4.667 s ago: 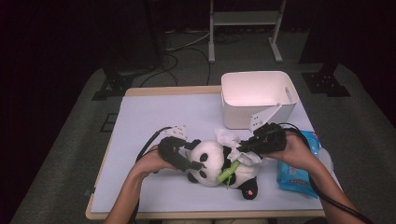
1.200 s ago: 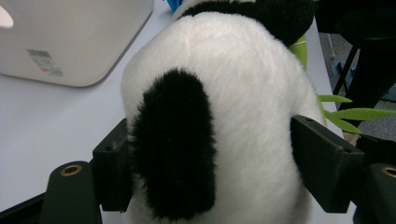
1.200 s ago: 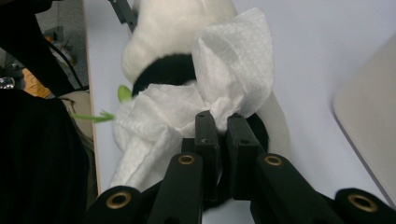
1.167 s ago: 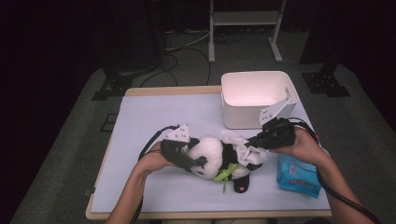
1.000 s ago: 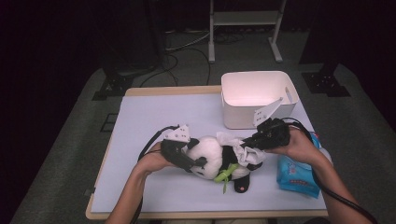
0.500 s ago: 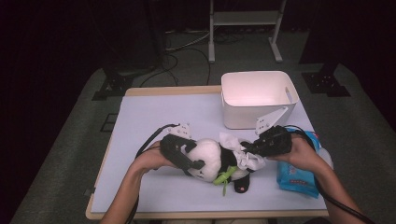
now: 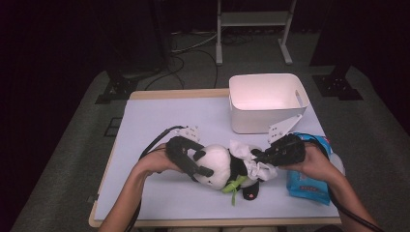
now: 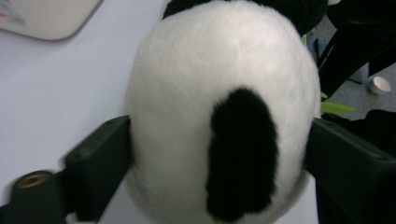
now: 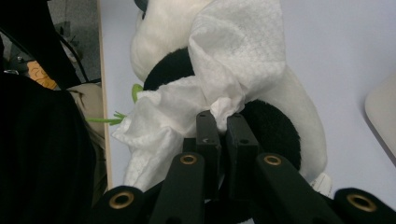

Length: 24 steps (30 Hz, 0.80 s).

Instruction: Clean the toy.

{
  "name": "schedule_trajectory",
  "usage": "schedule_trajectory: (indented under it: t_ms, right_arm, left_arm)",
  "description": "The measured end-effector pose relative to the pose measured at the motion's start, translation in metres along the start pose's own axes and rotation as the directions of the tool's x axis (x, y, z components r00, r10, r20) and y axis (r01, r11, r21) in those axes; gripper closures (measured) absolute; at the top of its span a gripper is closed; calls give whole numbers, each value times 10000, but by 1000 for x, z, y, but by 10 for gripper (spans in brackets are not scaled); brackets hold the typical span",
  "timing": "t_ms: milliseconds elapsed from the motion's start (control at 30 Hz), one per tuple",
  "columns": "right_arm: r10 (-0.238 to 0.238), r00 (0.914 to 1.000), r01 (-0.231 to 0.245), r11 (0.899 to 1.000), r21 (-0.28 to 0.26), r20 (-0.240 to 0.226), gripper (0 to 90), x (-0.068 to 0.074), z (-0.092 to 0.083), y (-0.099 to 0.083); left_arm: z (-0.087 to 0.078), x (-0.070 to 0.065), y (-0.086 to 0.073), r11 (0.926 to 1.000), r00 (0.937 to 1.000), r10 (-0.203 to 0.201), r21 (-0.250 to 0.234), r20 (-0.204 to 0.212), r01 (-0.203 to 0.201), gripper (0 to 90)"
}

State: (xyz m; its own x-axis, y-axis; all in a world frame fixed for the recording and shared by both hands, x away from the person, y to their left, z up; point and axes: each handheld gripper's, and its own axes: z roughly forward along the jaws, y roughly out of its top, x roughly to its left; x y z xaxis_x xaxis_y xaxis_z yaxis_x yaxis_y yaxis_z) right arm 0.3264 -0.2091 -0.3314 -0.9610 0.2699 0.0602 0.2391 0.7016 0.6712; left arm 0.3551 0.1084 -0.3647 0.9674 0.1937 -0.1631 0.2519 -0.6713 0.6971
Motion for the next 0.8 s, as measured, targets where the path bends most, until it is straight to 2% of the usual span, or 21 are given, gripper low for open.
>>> schedule_trajectory:
  t_ms: [67,133,333,600,800]
  right_arm:
    - [-52,10000,52,10000,27,-41,850,-1,-1,3]
    - [-67,9999,68,10000,42,-77,849,-1,-1,7]
    - [-389,9992,391,9991,183,-118,848,1,5,28]
    - [-794,9963,804,9962,323,-330,848,4,22,57]
    - [-1073,9930,1068,9942,-131,-498,847,6,25,75]
  left_arm:
    - [-2,-3,0,9998,9997,191,47,-122,-190,197]
    - [-3,-2,-1,9998,9996,204,-33,-180,-205,225]
    - [-2,-4,1,9988,9993,343,-331,-172,-349,247]
    - [1,-9,8,9969,9973,722,-316,-160,-727,250]
    - [3,-9,11,9966,9973,724,-372,-150,-729,250]
